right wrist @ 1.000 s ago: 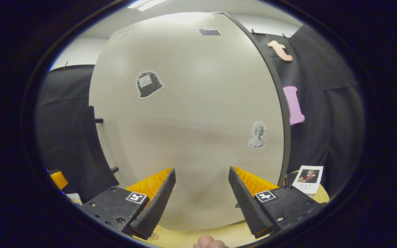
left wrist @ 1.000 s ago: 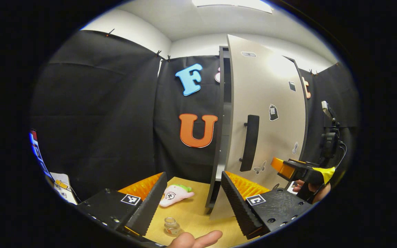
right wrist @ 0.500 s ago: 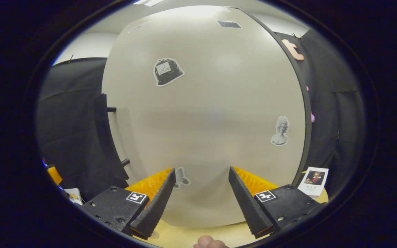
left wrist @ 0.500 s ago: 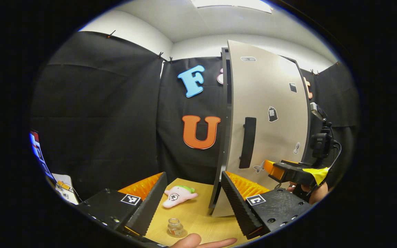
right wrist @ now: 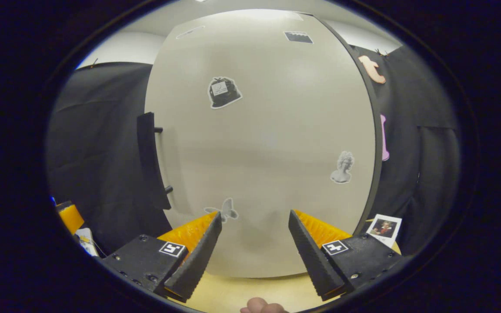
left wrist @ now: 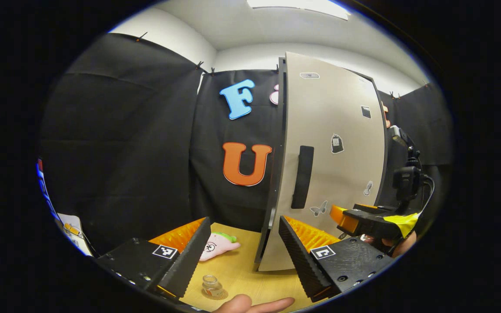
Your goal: Open the cabinet door with the right hand, grasp the bottle in the cabinet with the left hand and place it on the coaster, then close the cabinet door with the right hand.
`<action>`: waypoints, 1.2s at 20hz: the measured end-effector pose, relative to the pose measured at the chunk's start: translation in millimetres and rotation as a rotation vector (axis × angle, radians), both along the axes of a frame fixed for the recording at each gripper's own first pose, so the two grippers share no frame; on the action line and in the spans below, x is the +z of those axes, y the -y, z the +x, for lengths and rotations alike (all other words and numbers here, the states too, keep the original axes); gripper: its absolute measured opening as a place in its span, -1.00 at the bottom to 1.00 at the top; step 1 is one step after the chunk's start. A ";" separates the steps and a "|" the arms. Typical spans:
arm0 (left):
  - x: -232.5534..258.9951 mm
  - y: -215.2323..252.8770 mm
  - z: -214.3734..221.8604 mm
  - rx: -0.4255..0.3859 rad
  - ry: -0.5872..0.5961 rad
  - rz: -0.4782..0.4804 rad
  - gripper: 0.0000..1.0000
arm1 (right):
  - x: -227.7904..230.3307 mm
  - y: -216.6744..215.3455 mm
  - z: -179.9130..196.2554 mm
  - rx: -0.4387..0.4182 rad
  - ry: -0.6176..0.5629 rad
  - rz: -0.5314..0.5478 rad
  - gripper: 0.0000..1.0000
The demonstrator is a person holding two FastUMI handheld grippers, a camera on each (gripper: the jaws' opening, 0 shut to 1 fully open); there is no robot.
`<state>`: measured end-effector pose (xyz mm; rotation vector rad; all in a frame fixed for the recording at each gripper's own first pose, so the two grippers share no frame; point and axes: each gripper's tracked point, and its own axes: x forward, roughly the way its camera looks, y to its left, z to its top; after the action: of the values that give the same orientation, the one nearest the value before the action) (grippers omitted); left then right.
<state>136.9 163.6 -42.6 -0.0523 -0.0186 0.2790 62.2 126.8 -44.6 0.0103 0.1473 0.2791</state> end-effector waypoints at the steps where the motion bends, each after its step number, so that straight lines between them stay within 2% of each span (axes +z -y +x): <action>1: -3.2 0.3 5.2 -0.016 -0.010 0.014 0.90 | 0.2 9.7 -5.2 -0.019 0.006 -0.009 0.90; 2: -4.5 4.4 10.9 -0.034 -0.014 0.019 0.90 | 2.7 19.7 -9.1 -0.046 0.019 -0.010 0.99; 4: -0.8 11.3 22.3 -0.059 -0.005 0.020 0.90 | 5.5 41.1 -17.4 -0.122 0.033 -0.010 0.99; 5: 3.0 12.5 27.5 -0.061 0.006 0.024 0.90 | 4.3 50.9 -21.8 -0.160 0.029 -0.014 0.90; 6: 6.3 12.5 32.7 -0.057 0.015 0.025 0.90 | 3.1 59.7 -26.0 -0.195 0.023 -0.021 0.99; 7: 8.6 13.8 38.5 -0.054 0.023 0.026 0.90 | 2.1 69.4 -31.0 -0.234 0.022 -0.026 0.90; 8: 9.8 18.2 45.8 -0.063 0.030 0.024 0.90 | 1.0 78.6 -36.9 -0.274 0.020 -0.021 0.99; 11: 8.7 33.1 57.4 -0.081 0.038 0.018 0.90 | -7.8 96.7 -61.7 -0.361 0.003 0.047 0.99; 13: 6.7 40.0 56.7 -0.076 0.044 -0.009 0.91 | -9.7 101.9 -78.1 -0.373 0.012 0.080 0.99; 14: 2.9 49.1 57.6 -0.093 0.036 -0.029 0.90 | -8.8 107.4 -83.4 -0.382 0.027 0.072 0.99; 15: -1.6 62.6 57.0 -0.130 0.024 -0.044 0.90 | -8.0 112.1 -87.0 -0.391 0.040 0.067 0.90; 16: -0.5 72.4 53.8 -0.154 0.020 -0.041 0.90 | -8.8 111.1 -89.0 -0.389 0.044 0.070 0.99; 20: 2.4 83.9 55.4 -0.183 0.026 0.021 0.90 | -2.6 94.4 -95.1 -0.326 0.069 0.052 0.99; 21: 3.3 88.7 56.5 -0.195 0.030 0.016 0.90 | 2.5 92.7 -96.0 -0.320 0.091 0.045 0.90; 22: 5.0 90.8 58.1 -0.204 0.033 0.014 0.90 | 6.1 91.6 -96.5 -0.315 0.106 0.041 0.99; 23: 3.9 92.4 58.4 -0.206 0.031 0.017 0.90 | 7.4 88.8 -96.7 -0.304 0.112 0.040 0.90; 24: 2.7 92.5 57.2 -0.208 0.028 0.021 0.90 | 8.4 85.9 -96.8 -0.293 0.116 0.040 0.99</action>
<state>194.1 71.0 -39.9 -0.0373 -0.0438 0.0699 -34.6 40.9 -36.2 0.0551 0.0237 -0.0102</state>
